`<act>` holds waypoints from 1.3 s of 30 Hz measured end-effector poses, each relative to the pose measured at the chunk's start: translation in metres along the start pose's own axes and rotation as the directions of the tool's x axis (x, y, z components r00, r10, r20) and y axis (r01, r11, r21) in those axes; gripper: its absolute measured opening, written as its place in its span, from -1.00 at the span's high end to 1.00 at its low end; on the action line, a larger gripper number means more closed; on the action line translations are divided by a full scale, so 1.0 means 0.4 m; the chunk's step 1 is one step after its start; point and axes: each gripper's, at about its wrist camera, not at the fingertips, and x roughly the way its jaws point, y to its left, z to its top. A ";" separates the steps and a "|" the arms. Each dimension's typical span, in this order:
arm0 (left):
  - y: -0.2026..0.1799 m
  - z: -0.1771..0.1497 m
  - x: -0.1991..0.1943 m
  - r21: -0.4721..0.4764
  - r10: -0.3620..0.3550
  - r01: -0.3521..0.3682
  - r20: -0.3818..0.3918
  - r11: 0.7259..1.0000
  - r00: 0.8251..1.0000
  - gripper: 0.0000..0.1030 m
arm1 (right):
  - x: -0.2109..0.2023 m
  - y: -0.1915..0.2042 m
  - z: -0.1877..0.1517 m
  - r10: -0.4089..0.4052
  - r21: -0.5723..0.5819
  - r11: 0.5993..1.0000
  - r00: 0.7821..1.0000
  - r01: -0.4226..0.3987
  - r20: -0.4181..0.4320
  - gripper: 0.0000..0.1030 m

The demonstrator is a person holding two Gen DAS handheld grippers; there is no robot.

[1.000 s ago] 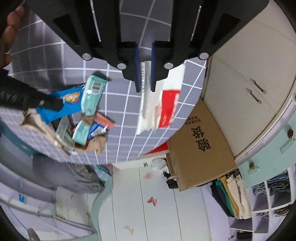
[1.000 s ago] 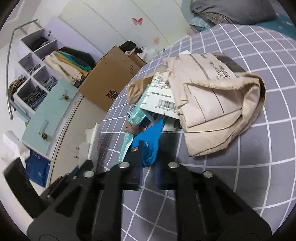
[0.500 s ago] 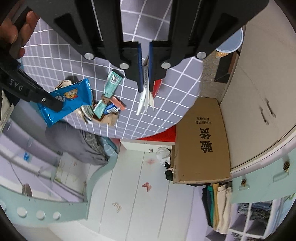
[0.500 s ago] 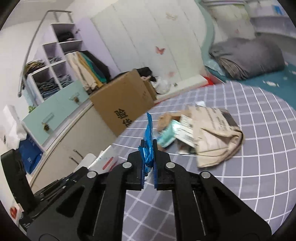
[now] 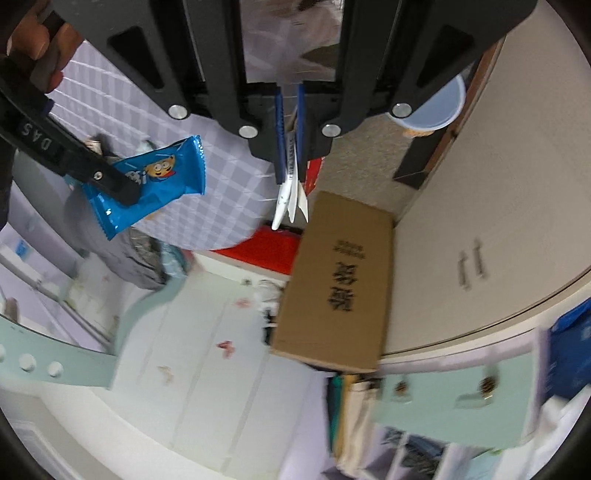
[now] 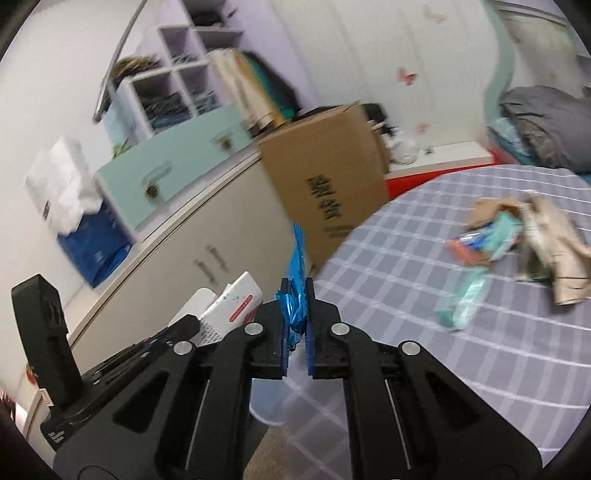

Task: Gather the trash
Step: 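Carry both items to the wastebasket and open both grippers above it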

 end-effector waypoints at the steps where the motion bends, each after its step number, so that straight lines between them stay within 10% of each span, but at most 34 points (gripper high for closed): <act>1: 0.024 -0.002 -0.001 -0.011 0.013 -0.013 -0.002 1.000 1.000 0.90 | 0.024 0.025 -0.007 0.017 -0.014 1.000 1.000 -0.017 -0.017 0.87; 12: 0.334 -0.066 0.063 -0.123 0.174 -0.188 -0.113 0.975 0.978 0.90 | 0.318 0.206 -0.138 0.077 -0.098 0.990 0.970 -0.101 -0.229 0.87; 23: 0.444 -0.067 0.230 -0.142 0.269 -0.297 -0.184 0.944 0.945 0.86 | 0.468 0.201 -0.206 0.011 -0.135 0.989 0.954 -0.054 -0.301 0.87; 24: 0.448 -0.065 0.237 -0.155 0.274 -0.301 -0.175 0.941 0.946 0.79 | 0.473 0.196 -0.206 0.007 -0.134 0.990 0.953 -0.050 -0.303 0.87; 26: 0.460 -0.064 0.254 -0.183 0.295 -0.328 -0.188 0.927 0.937 -0.42 | 0.487 0.188 -0.212 -0.002 -0.132 0.990 0.950 -0.041 -0.313 0.87; 27: 0.465 -0.066 0.257 -0.197 0.317 -0.352 -0.187 0.915 0.930 -0.55 | 0.491 0.185 -0.214 -0.005 -0.132 0.990 0.949 -0.038 -0.315 0.87; 39: 0.470 -0.092 0.212 -0.220 0.316 -0.353 -0.189 0.909 0.930 -0.55 | 0.499 0.195 -0.233 -0.013 -0.149 0.988 0.942 -0.040 -0.336 0.87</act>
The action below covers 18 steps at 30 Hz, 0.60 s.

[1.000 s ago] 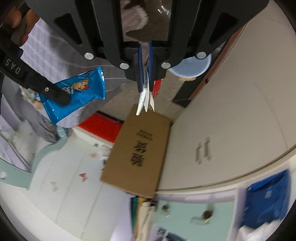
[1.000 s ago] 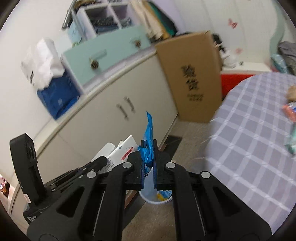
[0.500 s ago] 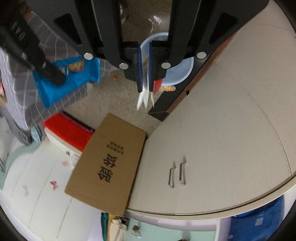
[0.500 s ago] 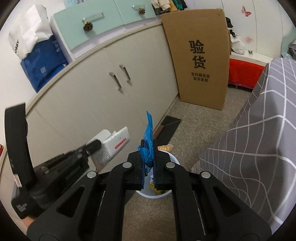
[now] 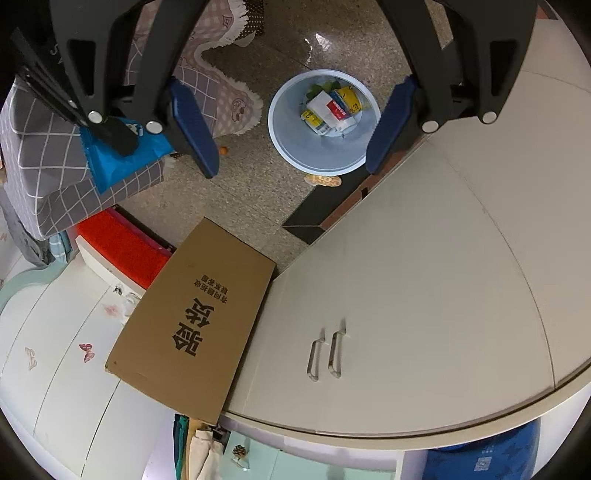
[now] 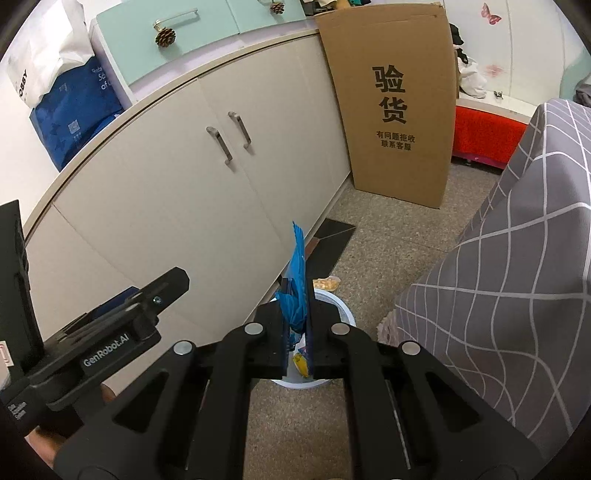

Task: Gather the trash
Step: 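Move both tools back over the table toward the paper bag and tube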

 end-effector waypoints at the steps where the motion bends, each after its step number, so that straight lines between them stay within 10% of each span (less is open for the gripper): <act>1: 0.002 0.000 -0.001 0.000 0.002 -0.002 -0.001 1.000 1.000 -0.55 | -0.001 0.003 0.001 0.001 -0.002 1.000 1.000 -0.001 0.000 0.87; 18: 0.143 0.016 -0.071 -0.182 0.137 -0.124 0.062 0.975 0.989 -0.55 | 0.023 0.127 0.056 0.083 -0.060 0.995 0.995 -0.080 0.059 0.85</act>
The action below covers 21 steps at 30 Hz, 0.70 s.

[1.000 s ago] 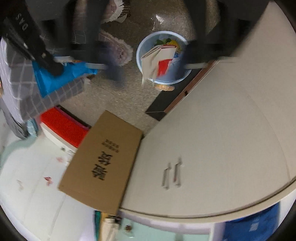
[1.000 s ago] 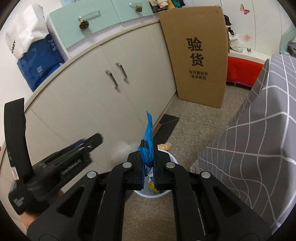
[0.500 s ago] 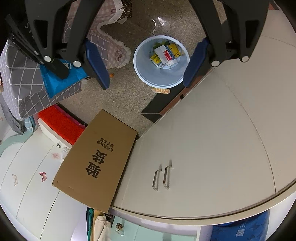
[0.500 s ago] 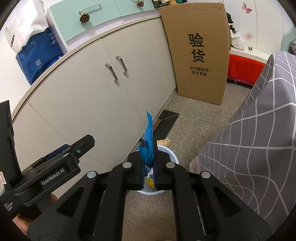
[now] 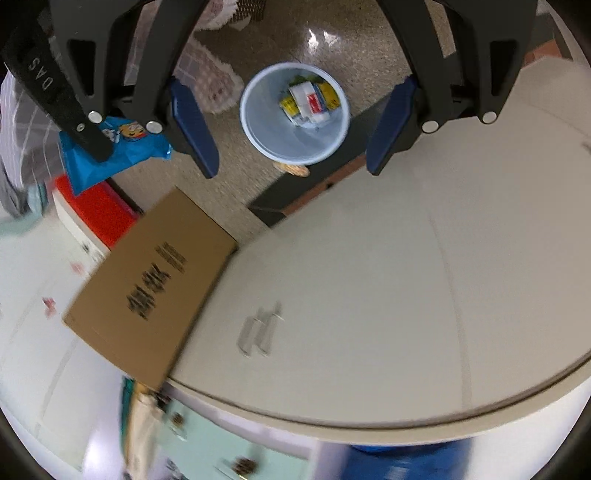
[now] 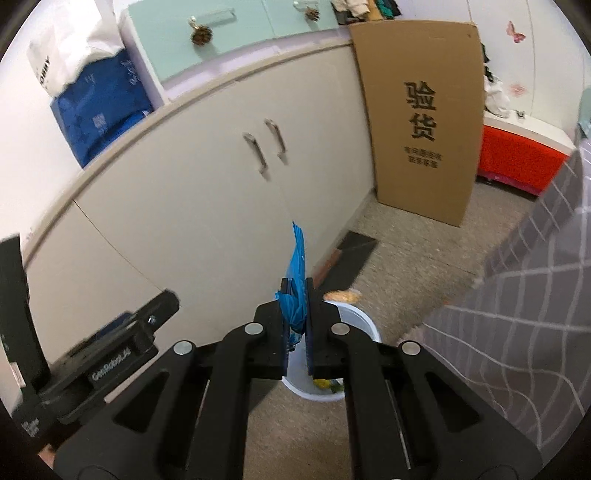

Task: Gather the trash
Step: 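Move both tools back over the table toward the paper bag and tube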

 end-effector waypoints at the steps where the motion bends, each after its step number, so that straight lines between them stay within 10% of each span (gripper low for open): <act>1: 0.010 0.005 -0.006 -0.019 0.014 -0.014 0.011 1.000 1.000 -0.55 | 0.010 0.007 0.008 0.001 -0.005 1.000 1.000 -0.001 0.001 0.75; 4: 0.040 0.014 -0.024 -0.067 0.022 -0.021 0.017 0.998 1.000 -0.55 | 0.014 0.012 0.016 -0.009 0.009 1.000 1.000 0.008 0.013 -0.31; 21: -0.078 0.000 -0.193 0.011 -0.076 0.075 0.082 0.997 0.994 -0.59 | -0.245 -0.073 0.024 -0.081 0.057 0.996 0.987 0.073 0.138 -0.31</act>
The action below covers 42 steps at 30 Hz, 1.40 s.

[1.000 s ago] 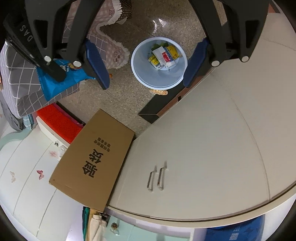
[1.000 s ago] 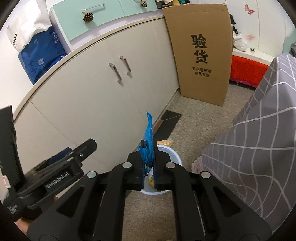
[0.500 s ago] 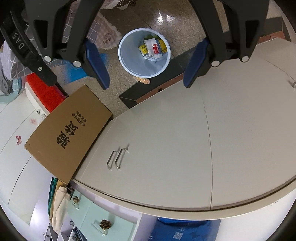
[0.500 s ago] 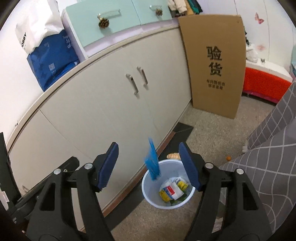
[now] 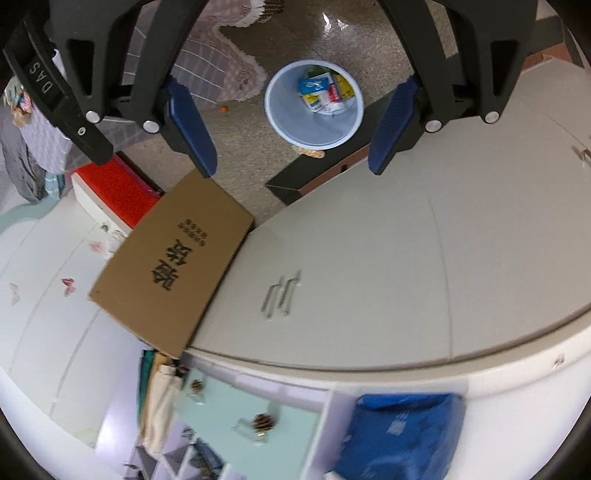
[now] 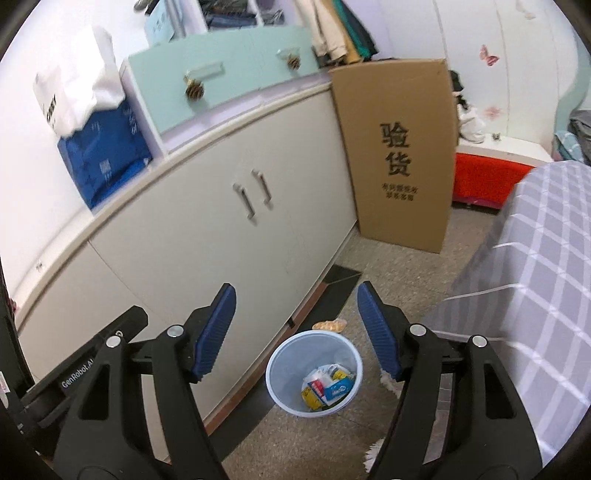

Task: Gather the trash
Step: 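Move both tools back over the table toward the paper bag and tube, then grasp the teal tube with the left gripper while the right gripper grasps the paper bag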

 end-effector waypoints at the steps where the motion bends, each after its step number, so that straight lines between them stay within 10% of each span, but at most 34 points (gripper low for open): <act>1: -0.025 -0.003 -0.016 0.012 -0.016 0.016 0.005 1.000 1.000 -0.59 | -0.017 -0.011 0.004 -0.004 0.004 1.000 1.000 0.004 0.010 -0.31; 13: -0.360 -0.094 -0.155 0.228 -0.183 0.181 -0.011 0.957 0.983 -0.60 | -0.346 -0.273 0.040 -0.170 0.098 0.983 0.970 0.154 0.173 -0.46; 26: -0.780 -0.324 -0.173 0.476 -0.327 0.413 -0.255 0.776 0.910 -0.61 | -0.608 -0.702 -0.076 -0.479 0.388 0.831 0.867 0.398 0.138 -0.72; 34: -0.936 -0.407 -0.142 0.573 -0.328 0.456 -0.318 0.681 0.890 -0.61 | -0.605 -0.840 -0.118 -0.449 0.468 0.798 0.893 0.380 0.041 -0.72; 38: -1.004 -0.439 -0.118 0.673 -0.269 0.396 -0.291 0.625 0.918 -0.60 | -0.575 -0.883 -0.113 -0.409 0.476 0.800 0.912 0.366 -0.014 -0.69; 42: -1.039 -0.462 -0.108 0.687 -0.273 0.423 -0.324 0.590 0.906 -0.46 | -0.559 -0.907 -0.118 -0.373 0.482 0.806 0.927 0.344 -0.037 -0.45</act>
